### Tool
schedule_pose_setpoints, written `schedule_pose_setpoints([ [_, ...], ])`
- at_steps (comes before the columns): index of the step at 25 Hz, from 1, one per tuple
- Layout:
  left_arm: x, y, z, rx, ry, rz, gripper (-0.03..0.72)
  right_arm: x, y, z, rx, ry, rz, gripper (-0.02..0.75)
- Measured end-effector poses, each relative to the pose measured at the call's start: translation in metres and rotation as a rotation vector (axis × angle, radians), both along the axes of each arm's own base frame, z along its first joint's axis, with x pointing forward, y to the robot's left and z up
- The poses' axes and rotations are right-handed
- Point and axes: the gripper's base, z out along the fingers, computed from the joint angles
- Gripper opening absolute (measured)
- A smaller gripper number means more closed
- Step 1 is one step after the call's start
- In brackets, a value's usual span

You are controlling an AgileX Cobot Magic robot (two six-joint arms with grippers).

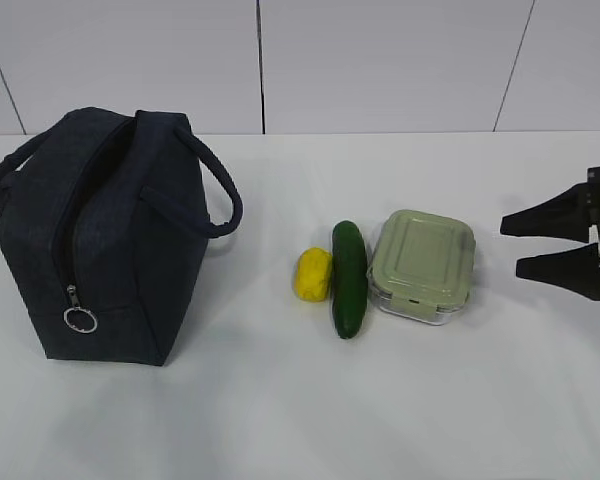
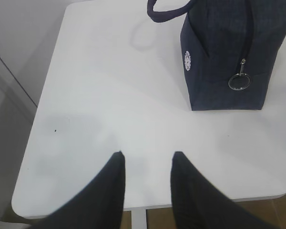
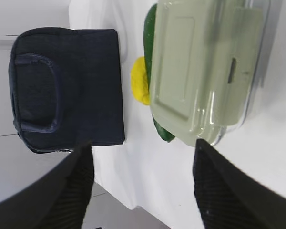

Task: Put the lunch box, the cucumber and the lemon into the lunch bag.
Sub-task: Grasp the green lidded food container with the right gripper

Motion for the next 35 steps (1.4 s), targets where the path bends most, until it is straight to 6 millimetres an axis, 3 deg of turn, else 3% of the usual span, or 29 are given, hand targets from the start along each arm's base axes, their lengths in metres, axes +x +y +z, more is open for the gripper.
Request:
schedule_pose_setpoints([
  [20, 0.0, 0.0, 0.0, 0.0, 0.0, 0.0, 0.235, 0.012, -0.007, -0.003, -0.039, -0.014, -0.057, 0.489],
  [24, 0.0, 0.0, 0.0, 0.0, 0.0, 0.0, 0.235, 0.018, -0.008, -0.004, -0.024, -0.019, -0.044, 0.54],
  [35, 0.0, 0.0, 0.0, 0.0, 0.0, 0.0, 0.235, 0.026, -0.009, -0.052, 0.044, 0.058, -0.035, 0.584],
])
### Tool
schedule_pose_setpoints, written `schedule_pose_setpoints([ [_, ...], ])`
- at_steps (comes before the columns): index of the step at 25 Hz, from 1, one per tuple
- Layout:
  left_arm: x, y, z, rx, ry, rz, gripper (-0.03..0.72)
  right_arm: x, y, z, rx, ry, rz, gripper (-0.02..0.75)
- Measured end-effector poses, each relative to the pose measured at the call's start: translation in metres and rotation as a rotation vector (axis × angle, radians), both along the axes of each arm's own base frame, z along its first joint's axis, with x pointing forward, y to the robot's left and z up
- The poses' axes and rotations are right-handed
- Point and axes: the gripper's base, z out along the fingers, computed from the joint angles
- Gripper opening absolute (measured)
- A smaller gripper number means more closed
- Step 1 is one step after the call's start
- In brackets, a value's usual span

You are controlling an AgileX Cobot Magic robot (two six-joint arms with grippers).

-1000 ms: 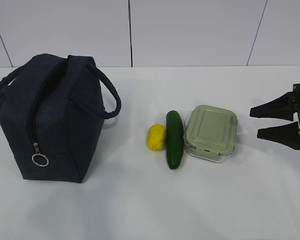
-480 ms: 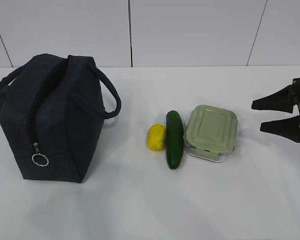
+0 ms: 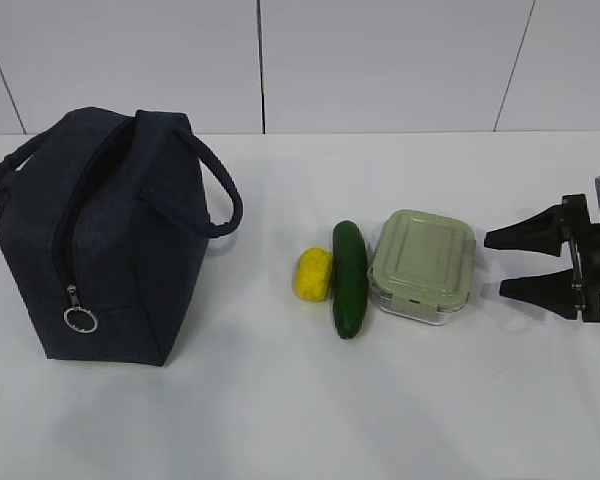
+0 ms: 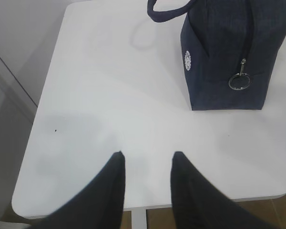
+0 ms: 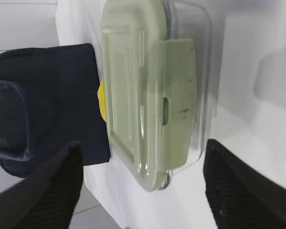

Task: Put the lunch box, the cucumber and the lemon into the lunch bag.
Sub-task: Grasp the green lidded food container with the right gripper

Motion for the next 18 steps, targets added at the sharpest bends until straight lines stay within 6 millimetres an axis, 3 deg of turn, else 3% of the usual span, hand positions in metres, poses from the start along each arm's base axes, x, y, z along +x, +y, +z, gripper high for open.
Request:
schedule_pose_setpoints([
  [9, 0.0, 0.0, 0.0, 0.0, 0.0, 0.0, 0.235, 0.013, -0.002, -0.021, 0.032, -0.01, -0.046, 0.584],
  [18, 0.0, 0.0, 0.0, 0.0, 0.0, 0.0, 0.235, 0.025, 0.027, -0.016, 0.021, -0.057, 0.042, 0.584],
])
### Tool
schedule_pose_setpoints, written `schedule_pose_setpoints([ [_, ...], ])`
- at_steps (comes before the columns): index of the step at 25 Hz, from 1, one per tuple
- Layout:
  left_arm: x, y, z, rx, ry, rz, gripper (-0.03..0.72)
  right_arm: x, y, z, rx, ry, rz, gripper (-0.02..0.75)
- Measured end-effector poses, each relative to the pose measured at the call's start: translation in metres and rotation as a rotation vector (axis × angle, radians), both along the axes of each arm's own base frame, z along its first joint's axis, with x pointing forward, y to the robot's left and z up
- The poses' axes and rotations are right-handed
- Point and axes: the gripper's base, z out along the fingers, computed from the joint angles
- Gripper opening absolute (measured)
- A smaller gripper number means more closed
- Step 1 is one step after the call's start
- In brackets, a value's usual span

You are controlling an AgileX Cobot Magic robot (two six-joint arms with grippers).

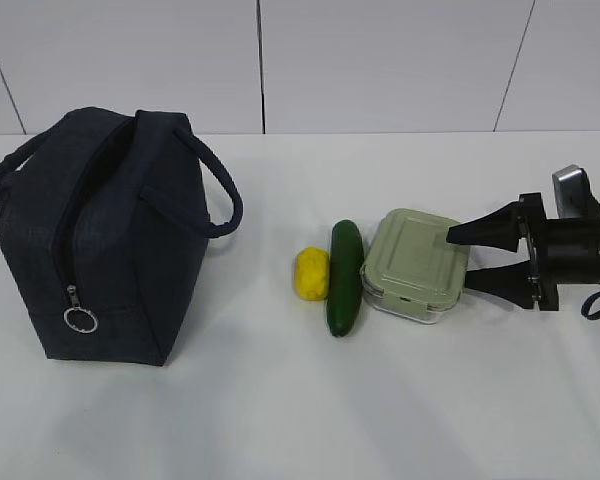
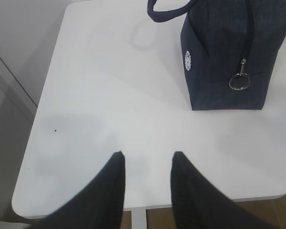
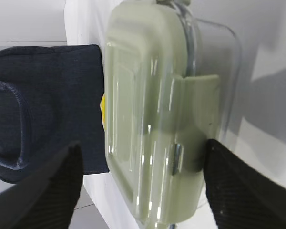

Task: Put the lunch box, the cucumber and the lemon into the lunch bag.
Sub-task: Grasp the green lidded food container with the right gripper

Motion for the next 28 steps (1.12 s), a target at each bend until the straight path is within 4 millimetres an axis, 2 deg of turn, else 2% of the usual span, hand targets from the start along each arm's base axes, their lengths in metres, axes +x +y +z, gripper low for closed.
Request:
schedule_pose_setpoints([
  [9, 0.0, 0.0, 0.0, 0.0, 0.0, 0.0, 0.235, 0.0, 0.005, -0.019, 0.011, 0.048, 0.015, 0.584],
  [16, 0.0, 0.0, 0.0, 0.0, 0.0, 0.0, 0.235, 0.003, 0.008, -0.018, 0.033, 0.041, -0.015, 0.584],
  [22, 0.0, 0.0, 0.0, 0.0, 0.0, 0.0, 0.235, 0.005, 0.02, -0.018, 0.039, 0.02, -0.001, 0.584],
  [28, 0.0, 0.0, 0.0, 0.0, 0.0, 0.0, 0.235, 0.006, 0.021, -0.018, 0.026, 0.012, -0.004, 0.584],
])
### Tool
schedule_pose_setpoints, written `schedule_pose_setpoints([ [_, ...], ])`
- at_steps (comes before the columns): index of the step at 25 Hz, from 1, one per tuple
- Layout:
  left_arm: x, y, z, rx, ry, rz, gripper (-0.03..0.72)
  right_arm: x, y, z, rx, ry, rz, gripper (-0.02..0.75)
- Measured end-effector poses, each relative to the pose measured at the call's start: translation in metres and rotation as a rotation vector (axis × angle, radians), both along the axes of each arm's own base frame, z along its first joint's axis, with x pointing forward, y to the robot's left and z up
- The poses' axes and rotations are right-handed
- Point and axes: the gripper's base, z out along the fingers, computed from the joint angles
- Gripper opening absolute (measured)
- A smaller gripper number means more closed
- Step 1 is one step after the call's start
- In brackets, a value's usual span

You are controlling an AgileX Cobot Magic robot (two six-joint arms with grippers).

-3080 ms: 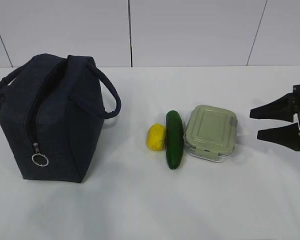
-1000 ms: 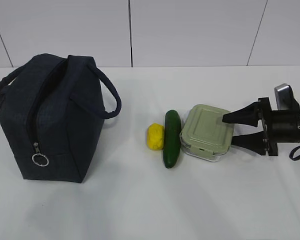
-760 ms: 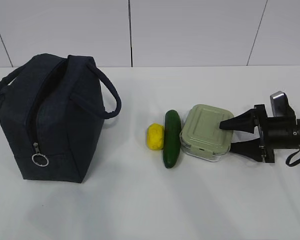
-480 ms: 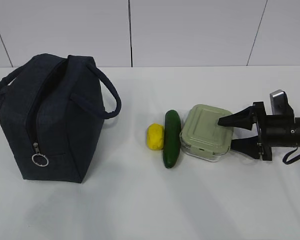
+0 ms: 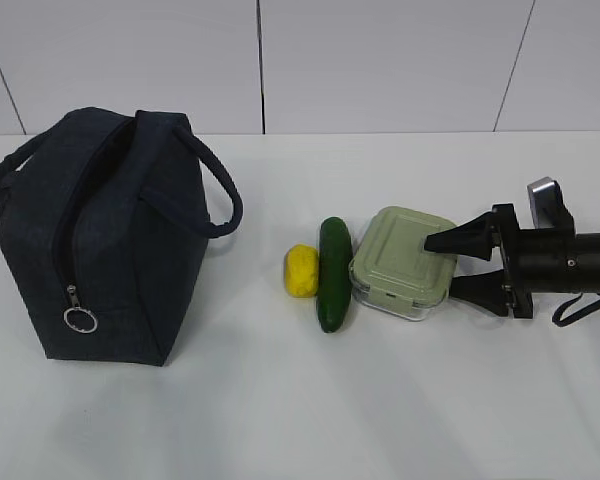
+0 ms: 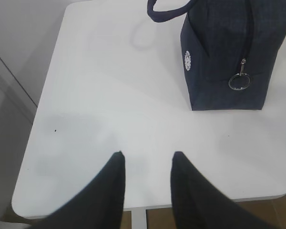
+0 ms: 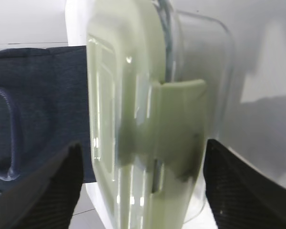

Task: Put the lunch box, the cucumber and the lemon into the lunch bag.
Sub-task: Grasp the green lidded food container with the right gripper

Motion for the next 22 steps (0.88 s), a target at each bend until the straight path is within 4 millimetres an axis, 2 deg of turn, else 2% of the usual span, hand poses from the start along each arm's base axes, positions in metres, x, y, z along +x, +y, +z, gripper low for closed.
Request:
schedule_pose_setpoints([
  [12, 0.0, 0.0, 0.0, 0.0, 0.0, 0.0, 0.235, 0.0018, -0.0027, -0.0039, -0.06, -0.014, -0.018, 0.582],
  [22, 0.0, 0.0, 0.0, 0.0, 0.0, 0.0, 0.235, 0.0034, -0.0017, 0.0002, -0.011, -0.026, -0.034, 0.581],
])
